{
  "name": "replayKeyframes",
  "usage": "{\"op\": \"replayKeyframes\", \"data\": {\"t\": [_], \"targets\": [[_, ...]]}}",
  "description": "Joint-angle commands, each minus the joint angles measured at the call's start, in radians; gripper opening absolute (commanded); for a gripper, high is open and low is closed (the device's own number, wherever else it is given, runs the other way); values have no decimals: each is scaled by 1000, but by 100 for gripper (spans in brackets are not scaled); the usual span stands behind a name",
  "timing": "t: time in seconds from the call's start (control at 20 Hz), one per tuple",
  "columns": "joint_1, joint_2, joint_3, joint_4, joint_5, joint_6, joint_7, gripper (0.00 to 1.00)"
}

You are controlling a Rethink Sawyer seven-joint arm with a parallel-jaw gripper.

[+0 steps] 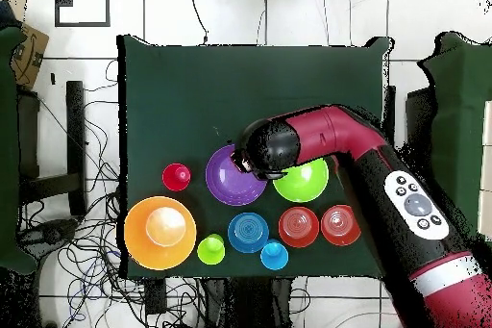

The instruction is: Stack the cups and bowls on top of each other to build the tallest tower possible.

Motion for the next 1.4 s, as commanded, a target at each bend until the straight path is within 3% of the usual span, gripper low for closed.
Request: {"op": "replayKeyframes", "data": {"t": [0.05,0.75,1.4], "targets": [[5,43,15,-72,-88,81,-350,100],[5,68,13,-101,-85,98,-367,100],[19,124,-2,-158,-129,82,-395,100]]}}
